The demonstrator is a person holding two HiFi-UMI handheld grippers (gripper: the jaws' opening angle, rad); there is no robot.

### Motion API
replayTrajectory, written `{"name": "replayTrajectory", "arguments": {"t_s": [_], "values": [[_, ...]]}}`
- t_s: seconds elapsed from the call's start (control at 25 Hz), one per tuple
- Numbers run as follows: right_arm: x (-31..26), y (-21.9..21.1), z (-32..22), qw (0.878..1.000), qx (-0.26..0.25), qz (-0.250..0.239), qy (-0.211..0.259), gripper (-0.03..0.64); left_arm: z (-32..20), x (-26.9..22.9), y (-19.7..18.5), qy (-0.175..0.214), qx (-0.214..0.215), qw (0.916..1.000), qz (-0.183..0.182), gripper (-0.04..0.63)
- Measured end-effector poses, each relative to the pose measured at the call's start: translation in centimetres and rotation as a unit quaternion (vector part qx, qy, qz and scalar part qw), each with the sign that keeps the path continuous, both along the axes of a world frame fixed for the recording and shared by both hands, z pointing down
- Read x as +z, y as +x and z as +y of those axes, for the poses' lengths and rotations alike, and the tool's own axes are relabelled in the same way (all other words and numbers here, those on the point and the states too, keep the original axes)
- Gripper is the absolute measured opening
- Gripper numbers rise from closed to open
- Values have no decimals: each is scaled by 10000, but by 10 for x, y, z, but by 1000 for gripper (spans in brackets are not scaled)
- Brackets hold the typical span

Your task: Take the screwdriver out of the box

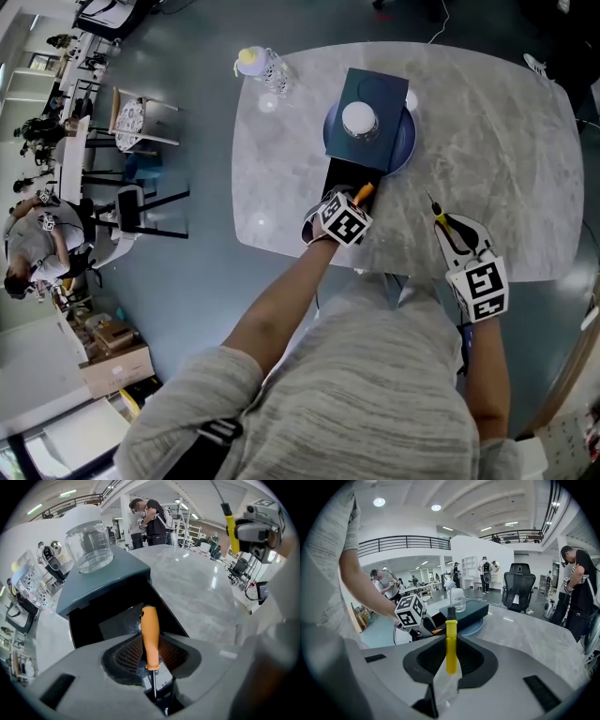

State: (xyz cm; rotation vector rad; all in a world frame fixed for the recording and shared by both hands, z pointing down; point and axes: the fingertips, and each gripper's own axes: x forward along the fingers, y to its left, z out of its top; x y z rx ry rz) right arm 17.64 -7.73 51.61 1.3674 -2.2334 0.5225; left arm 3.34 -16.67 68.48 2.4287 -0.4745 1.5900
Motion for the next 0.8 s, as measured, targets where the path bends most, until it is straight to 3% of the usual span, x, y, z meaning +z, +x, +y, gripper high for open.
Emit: {"name": "replayTrajectory", "arguments": {"t_s": [0.32,0.8], "values": [[-7,-5,-8,9999,-135,-50,19,66,0,-3,-3,-115,-272,9995,147,110],[-23,-34,-31,9982,-550,-179,139,66,-5,-37,-18,-154,-1083,9900,892,110]]}}
